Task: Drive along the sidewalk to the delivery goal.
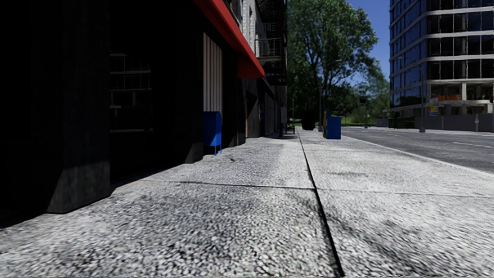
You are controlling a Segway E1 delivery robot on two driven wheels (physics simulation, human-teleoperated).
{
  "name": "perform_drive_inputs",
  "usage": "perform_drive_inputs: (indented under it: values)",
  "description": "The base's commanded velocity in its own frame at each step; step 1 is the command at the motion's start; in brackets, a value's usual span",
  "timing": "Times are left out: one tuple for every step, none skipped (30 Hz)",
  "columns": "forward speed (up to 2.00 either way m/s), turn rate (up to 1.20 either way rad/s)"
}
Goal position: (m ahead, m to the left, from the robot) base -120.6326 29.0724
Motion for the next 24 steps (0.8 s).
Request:
perform_drive_inputs:
  values:
    - [0.0,0.55]
    - [0.0,0.55]
    - [0.0,0.55]
    - [0.0,0.56]
    - [0.0,0.57]
    - [0.0,0.57]
    - [0.0,0.57]
    - [0.0,0.57]
    - [0.0,0.57]
    - [0.0,0.57]
    - [0.0,0.57]
    - [0.0,0.57]
    - [0.0,0.57]
    - [0.0,0.52]
    - [0.0,0.52]
    - [0.0,0.5]
    - [0.0,0.5]
    - [0.0,0.55]
    - [0.0,0.55]
    - [0.0,0.58]
    - [0.0,0.59]
    - [0.0,0.59]
    - [0.0,0.59]
    - [0.0,0.62]
